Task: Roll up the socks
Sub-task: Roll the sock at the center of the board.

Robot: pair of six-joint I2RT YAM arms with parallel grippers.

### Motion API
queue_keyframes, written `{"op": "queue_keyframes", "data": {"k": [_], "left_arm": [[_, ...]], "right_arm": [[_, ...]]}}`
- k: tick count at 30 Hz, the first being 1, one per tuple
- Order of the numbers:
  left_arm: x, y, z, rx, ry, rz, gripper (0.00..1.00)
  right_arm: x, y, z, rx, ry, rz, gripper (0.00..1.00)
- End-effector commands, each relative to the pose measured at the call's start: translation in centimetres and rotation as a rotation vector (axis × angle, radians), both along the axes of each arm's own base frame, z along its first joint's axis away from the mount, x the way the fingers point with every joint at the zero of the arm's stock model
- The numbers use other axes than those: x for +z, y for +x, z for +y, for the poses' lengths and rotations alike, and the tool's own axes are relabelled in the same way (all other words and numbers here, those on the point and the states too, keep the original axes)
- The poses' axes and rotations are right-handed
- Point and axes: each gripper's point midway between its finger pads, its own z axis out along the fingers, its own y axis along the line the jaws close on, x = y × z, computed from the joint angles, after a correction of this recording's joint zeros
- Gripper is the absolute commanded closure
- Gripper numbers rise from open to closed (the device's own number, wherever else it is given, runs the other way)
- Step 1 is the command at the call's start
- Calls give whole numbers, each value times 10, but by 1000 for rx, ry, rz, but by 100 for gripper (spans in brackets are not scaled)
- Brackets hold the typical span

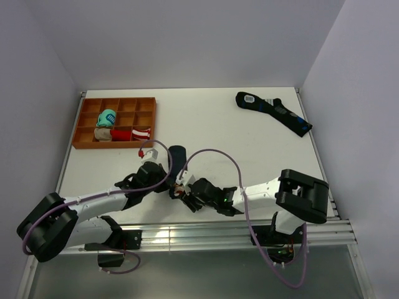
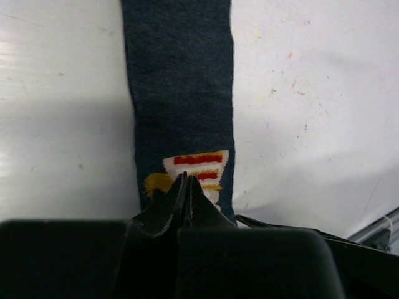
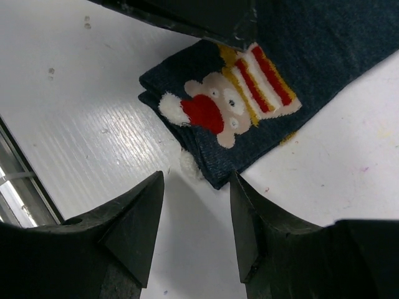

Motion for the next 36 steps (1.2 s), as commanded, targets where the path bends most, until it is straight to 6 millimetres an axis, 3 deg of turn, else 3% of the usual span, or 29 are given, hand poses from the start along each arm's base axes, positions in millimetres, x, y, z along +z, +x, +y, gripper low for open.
{"op": "queue_keyframes", "data": {"k": [1, 5, 14, 24, 36], "left_arm": [[19, 7, -22, -85, -85, -67, 100], [18, 4, -32, -137, -102, -55, 100], [-12, -7, -35, -167, -72, 53, 100], [-21, -15, -37, -190, -77, 102, 100], [-30, -19, -34, -184, -76, 121, 100]], "right_arm": [[10, 8, 13, -12, 15, -46, 46], [6, 12, 11, -33, -3, -59, 47], [1, 15, 6, -70, -30, -92, 52], [5, 24, -3, -142, 1, -153, 58], [14, 19, 4, -141, 128, -83, 79]]}}
